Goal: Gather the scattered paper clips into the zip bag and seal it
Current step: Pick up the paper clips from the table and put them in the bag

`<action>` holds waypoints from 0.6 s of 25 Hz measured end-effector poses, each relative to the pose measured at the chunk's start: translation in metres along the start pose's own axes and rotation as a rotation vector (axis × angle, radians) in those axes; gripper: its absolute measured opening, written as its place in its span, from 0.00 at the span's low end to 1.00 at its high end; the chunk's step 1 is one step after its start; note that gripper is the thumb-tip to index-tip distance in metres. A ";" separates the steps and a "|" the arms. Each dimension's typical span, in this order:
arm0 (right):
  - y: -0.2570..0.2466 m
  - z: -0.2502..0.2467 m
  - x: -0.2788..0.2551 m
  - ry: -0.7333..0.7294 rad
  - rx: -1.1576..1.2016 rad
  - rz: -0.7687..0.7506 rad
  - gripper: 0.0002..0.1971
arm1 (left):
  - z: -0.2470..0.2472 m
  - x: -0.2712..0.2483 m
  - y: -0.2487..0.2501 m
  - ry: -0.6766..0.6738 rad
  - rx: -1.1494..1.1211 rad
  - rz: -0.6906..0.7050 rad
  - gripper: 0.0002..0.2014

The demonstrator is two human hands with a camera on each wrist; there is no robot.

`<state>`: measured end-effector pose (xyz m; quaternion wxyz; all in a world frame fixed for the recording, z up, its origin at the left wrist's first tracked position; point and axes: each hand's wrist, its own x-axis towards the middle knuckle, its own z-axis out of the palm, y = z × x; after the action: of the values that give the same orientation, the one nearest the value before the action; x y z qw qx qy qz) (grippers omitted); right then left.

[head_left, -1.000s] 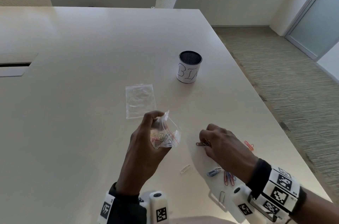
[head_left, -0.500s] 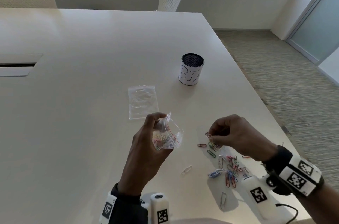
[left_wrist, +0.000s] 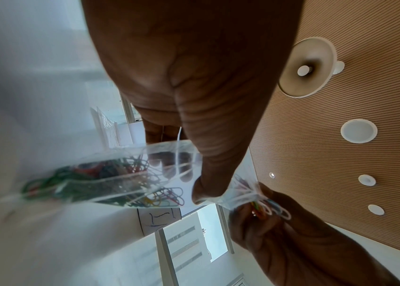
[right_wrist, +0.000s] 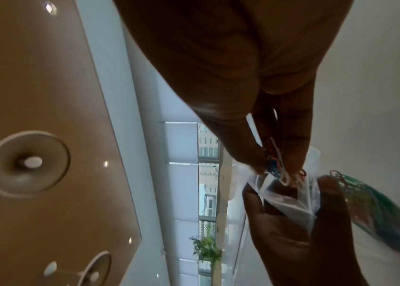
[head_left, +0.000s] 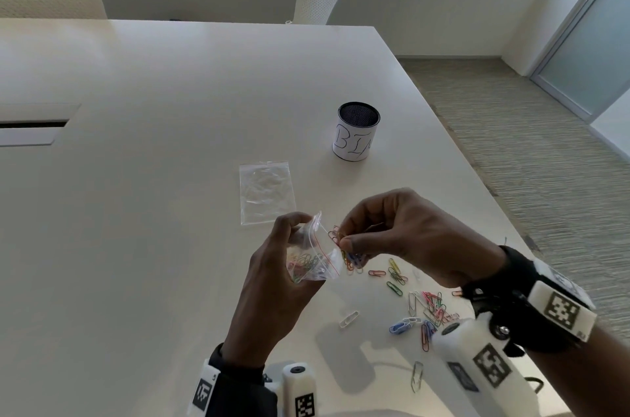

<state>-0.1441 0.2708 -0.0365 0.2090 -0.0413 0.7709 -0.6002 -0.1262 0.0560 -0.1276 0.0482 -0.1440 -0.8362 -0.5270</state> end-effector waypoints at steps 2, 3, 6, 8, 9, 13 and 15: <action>-0.004 0.010 0.006 0.007 -0.109 -0.003 0.07 | 0.000 0.000 0.000 -0.003 0.002 -0.001 0.32; -0.005 0.014 0.008 0.021 -0.166 -0.006 0.05 | 0.000 -0.001 -0.001 -0.005 0.005 -0.002 0.32; -0.008 0.022 0.015 0.072 -0.316 -0.015 0.02 | 0.000 0.000 -0.001 -0.007 0.014 0.005 0.32; -0.012 0.026 0.018 0.113 -0.357 -0.038 0.02 | 0.001 0.001 -0.001 -0.009 0.016 0.010 0.32; -0.013 0.028 0.019 0.131 -0.362 -0.053 0.02 | 0.001 0.001 0.000 -0.010 0.013 0.010 0.32; -0.014 0.031 0.020 0.164 -0.369 -0.100 0.02 | -0.001 -0.001 0.000 -0.004 0.013 0.007 0.31; -0.013 0.030 0.020 0.157 -0.352 -0.114 0.03 | -0.001 -0.001 -0.001 0.005 0.013 0.000 0.31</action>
<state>-0.1534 0.2339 -0.0352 0.1034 -0.0740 0.8743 -0.4684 -0.1250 0.0544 -0.1279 0.0513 -0.1424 -0.8394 -0.5220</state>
